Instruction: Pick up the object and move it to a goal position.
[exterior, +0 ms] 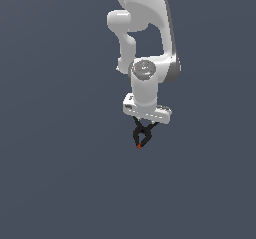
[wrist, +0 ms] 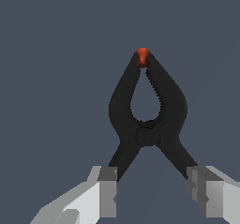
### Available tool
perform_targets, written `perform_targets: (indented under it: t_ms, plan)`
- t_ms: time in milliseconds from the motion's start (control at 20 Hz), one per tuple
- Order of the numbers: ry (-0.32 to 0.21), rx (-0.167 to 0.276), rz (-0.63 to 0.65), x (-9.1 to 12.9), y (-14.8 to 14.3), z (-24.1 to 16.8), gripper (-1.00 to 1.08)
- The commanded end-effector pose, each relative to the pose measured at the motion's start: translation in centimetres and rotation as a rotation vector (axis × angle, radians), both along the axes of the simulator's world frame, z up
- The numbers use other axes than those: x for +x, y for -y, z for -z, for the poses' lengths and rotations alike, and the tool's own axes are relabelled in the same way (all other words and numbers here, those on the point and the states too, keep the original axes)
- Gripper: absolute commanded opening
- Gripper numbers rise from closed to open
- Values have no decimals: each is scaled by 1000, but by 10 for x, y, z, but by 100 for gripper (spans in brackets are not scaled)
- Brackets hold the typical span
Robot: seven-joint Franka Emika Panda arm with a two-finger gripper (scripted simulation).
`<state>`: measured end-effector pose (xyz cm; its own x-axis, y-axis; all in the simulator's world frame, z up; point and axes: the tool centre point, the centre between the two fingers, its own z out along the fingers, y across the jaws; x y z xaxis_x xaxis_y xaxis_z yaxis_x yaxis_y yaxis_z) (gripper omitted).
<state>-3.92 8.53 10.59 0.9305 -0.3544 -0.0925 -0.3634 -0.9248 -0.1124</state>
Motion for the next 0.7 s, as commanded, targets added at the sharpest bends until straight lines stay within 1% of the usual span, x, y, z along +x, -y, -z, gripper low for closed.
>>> perform_targets:
  t_ms: [0,350,650]
  plan:
    - [-18,18,75,-8,-15,11,28]
    - [-69,52,264,-32,-50,36,28]
    - [-100,63,369,-46,-66,50,28]
